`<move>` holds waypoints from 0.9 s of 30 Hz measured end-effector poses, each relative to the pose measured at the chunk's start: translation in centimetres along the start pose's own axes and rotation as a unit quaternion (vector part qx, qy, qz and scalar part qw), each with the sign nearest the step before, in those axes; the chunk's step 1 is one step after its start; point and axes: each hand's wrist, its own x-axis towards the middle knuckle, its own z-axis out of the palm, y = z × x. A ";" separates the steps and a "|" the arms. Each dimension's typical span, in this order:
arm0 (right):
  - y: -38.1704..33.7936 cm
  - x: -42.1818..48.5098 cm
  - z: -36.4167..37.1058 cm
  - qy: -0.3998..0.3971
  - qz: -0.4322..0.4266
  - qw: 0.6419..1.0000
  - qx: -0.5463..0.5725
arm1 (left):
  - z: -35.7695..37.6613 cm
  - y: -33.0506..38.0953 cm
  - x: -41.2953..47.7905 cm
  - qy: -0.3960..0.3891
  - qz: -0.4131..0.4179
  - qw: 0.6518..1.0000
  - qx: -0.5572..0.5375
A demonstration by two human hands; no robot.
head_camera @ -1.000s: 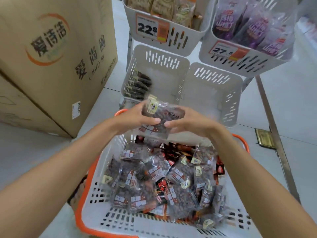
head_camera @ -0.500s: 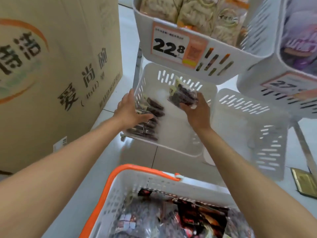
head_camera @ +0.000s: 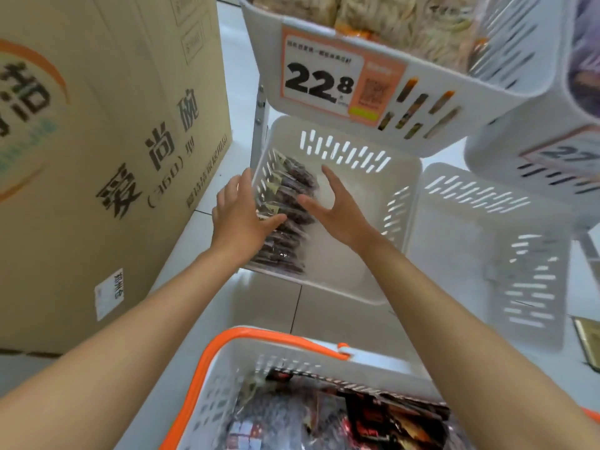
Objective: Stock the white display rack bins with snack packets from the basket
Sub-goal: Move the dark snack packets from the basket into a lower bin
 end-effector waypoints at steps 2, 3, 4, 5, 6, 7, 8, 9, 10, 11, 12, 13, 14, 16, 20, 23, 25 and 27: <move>-0.8 -3.1 -0.7 0.014 0.009 1.000 0.000 | -1.4 1.5 -2.6 0.015 0.038 0.999 -0.002; -1.3 -5.1 -1.2 0.017 0.009 1.000 -0.004 | -1.9 2.1 -4.0 0.002 0.058 0.998 -0.018; -1.6 -7.1 -1.7 0.019 0.007 1.000 -0.014 | -2.3 2.7 -5.5 -0.024 0.072 0.996 -0.036; -1.9 -9.3 -2.2 0.017 0.001 0.999 -0.029 | -2.5 3.3 -7.1 -0.053 0.085 0.994 -0.051; -2.1 -11.8 -2.9 0.012 -0.008 0.999 -0.042 | -2.7 3.9 -8.9 -0.080 0.098 0.990 -0.059; -2.3 -14.3 -3.6 0.008 -0.017 0.998 -0.055 | -2.6 4.6 -10.7 -0.099 0.113 0.987 -0.064; -2.3 -16.8 -4.4 0.010 -0.028 0.997 -0.064 | -2.5 5.4 -12.5 -0.112 0.125 0.984 -0.064; -2.1 -19.3 -5.2 0.020 -0.036 0.997 -0.070 | -2.3 6.0 -14.3 -0.116 0.139 0.981 -0.063; -1.7 -21.8 -5.9 0.040 -0.043 0.996 -0.073 | -2.1 6.6 -15.9 -0.117 0.151 0.980 -0.060; -1.2 -24.3 -6.4 0.063 -0.045 0.994 -0.076 | -1.8 7.1 -17.4 -0.119 0.162 0.978 -0.061; -0.4 -26.7 -7.0 0.083 -0.038 0.993 -0.074 | -1.5 7.4 -18.9 -0.126 0.168 0.975 -0.065; 0.5 -28.9 -7.6 0.095 -0.021 0.993 -0.065 | -1.2 7.7 -20.2 -0.133 0.174 0.973 -0.073; 1.5 -31.0 -8.1 0.096 0.007 0.994 -0.058 | -0.9 7.8 -21.4 -0.143 0.173 0.972 -0.076; 3.7 -34.5 -9.2 0.050 0.074 0.993 -0.077 | -0.1 7.9 -23.7 -0.166 0.156 0.971 -0.075; 8.3 -38.4 -9.0 -0.149 0.164 0.953 -0.206 | 1.2 8.0 -27.5 -0.255 0.093 0.959 -0.078; 10.4 -38.6 -7.6 -0.204 0.158 0.892 -0.372 | 1.3 8.5 -30.0 -0.320 0.072 0.942 -0.072; 9.9 -38.3 -7.4 -0.174 0.136 0.899 -0.379 | 1.5 8.8 -31.3 -0.329 0.078 0.939 -0.063; 7.7 -38.2 -8.1 -0.102 0.101 0.953 -0.266 | 1.6 9.6 -32.4 -0.329 0.093 0.937 -0.075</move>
